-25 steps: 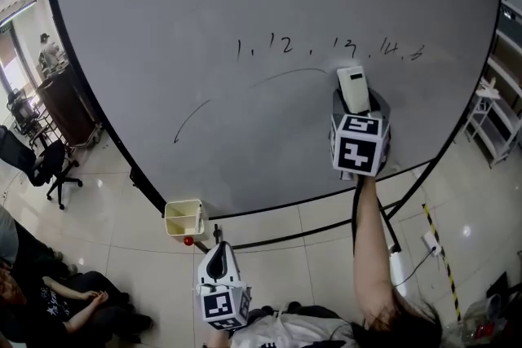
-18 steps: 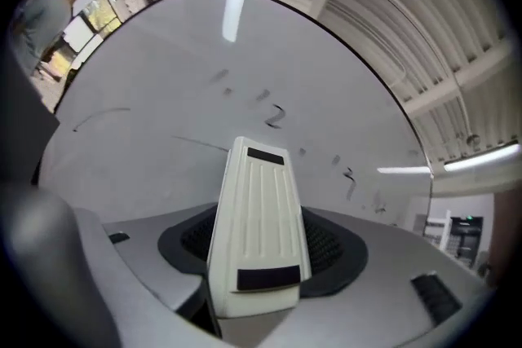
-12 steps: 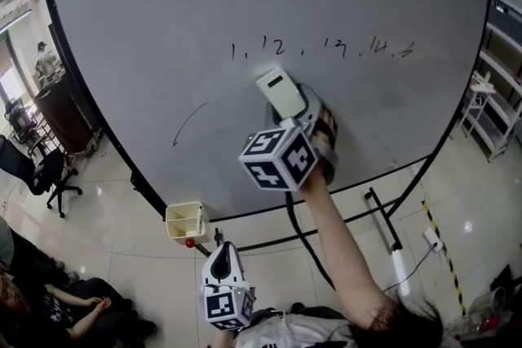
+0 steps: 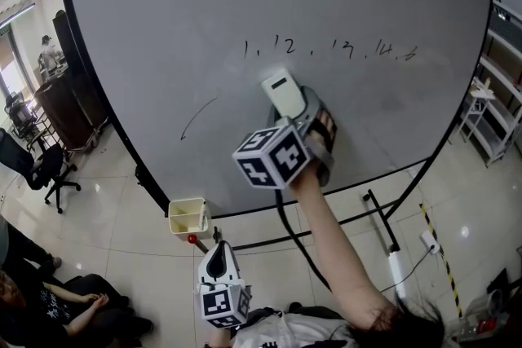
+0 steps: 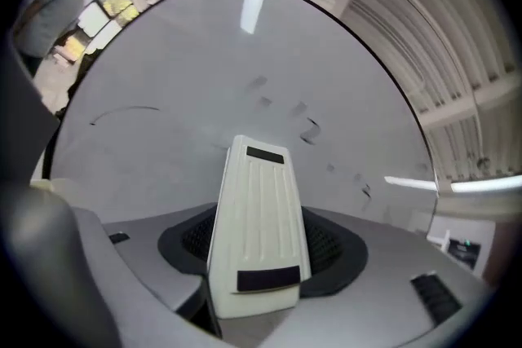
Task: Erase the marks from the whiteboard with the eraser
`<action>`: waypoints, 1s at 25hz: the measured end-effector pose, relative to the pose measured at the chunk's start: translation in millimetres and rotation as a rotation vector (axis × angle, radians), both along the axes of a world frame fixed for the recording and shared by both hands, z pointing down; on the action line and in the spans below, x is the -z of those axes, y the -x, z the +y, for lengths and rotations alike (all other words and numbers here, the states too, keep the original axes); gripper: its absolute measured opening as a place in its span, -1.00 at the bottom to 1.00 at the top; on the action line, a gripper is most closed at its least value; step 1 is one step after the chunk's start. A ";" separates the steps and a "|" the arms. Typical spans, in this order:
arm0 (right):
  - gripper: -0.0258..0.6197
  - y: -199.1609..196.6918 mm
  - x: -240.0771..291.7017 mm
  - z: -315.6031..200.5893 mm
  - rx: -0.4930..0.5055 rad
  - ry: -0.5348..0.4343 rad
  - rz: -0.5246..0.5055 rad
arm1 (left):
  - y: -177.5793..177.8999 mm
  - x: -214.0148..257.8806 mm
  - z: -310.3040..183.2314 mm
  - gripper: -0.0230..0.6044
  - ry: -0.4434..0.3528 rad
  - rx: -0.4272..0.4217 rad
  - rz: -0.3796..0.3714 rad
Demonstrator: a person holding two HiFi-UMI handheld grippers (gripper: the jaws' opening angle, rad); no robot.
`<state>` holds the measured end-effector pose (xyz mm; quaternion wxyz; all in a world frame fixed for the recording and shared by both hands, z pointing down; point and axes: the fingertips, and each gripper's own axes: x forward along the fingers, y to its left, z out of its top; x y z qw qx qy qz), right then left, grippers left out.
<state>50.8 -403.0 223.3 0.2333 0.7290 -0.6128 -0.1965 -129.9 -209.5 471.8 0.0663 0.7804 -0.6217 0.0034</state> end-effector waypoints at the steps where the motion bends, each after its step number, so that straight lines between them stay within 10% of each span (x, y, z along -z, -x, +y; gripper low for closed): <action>1: -0.03 37.5 -2.2 2.2 0.055 -0.005 0.072 | -0.5 0.3 -0.1 -0.93 -0.002 -0.002 0.004; 6: -0.03 140.0 -37.5 6.4 0.215 0.037 0.298 | 0.7 4.0 6.2 -0.93 -0.015 -0.012 0.010; 14: -0.03 -27.5 3.8 -4.7 -0.060 0.032 -0.141 | 46.9 -4.3 14.8 -0.93 0.009 0.055 0.003; 22: -0.03 126.3 -38.0 6.2 0.146 0.068 0.274 | 36.5 1.2 9.4 -0.93 -0.008 0.004 0.001; 25: -0.03 123.9 -38.0 4.3 0.144 0.054 0.273 | 29.1 4.9 14.2 -0.93 -0.016 -0.025 -0.007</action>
